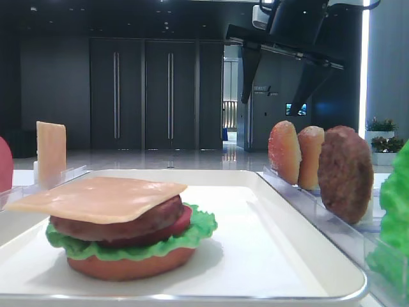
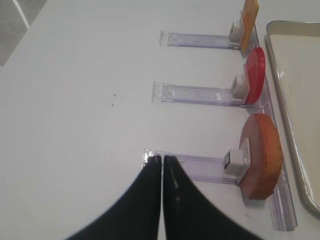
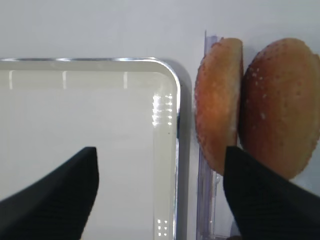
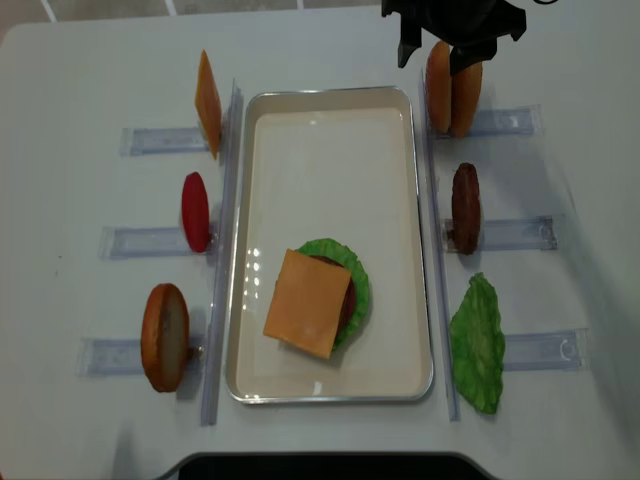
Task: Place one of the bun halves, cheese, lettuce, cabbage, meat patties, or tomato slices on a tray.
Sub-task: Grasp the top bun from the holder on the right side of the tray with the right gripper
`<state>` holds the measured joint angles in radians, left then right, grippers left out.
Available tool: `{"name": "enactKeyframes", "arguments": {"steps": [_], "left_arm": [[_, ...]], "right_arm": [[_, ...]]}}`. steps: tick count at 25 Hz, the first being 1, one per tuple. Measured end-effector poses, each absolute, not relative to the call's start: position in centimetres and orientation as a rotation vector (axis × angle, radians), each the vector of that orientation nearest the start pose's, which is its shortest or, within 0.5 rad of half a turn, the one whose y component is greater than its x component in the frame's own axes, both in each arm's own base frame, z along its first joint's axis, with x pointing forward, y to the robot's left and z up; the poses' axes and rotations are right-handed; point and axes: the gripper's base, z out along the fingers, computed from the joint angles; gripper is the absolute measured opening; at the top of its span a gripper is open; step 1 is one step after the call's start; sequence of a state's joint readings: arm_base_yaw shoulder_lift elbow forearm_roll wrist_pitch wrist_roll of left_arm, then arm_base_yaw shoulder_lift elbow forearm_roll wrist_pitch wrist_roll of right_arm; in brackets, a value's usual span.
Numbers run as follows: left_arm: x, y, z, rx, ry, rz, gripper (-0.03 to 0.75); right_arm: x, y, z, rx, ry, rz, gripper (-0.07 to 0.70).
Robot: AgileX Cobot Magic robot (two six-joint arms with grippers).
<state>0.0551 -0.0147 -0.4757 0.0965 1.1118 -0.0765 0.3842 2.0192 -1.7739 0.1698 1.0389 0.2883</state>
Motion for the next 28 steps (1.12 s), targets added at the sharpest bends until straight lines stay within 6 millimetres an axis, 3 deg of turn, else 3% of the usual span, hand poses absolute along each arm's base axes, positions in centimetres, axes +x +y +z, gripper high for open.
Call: {"name": "enactKeyframes", "arguments": {"steps": [12, 28], "left_arm": [[-0.7, 0.7, 26.7, -0.145, 2.098, 0.104, 0.0], [-0.7, 0.7, 26.7, -0.145, 2.098, 0.104, 0.0]], "right_arm": [[41.4, 17.3, 24.1, -0.066, 2.829, 0.317, 0.496], [41.9, 17.2, 24.2, -0.057, 2.785, 0.331, 0.496]]}}
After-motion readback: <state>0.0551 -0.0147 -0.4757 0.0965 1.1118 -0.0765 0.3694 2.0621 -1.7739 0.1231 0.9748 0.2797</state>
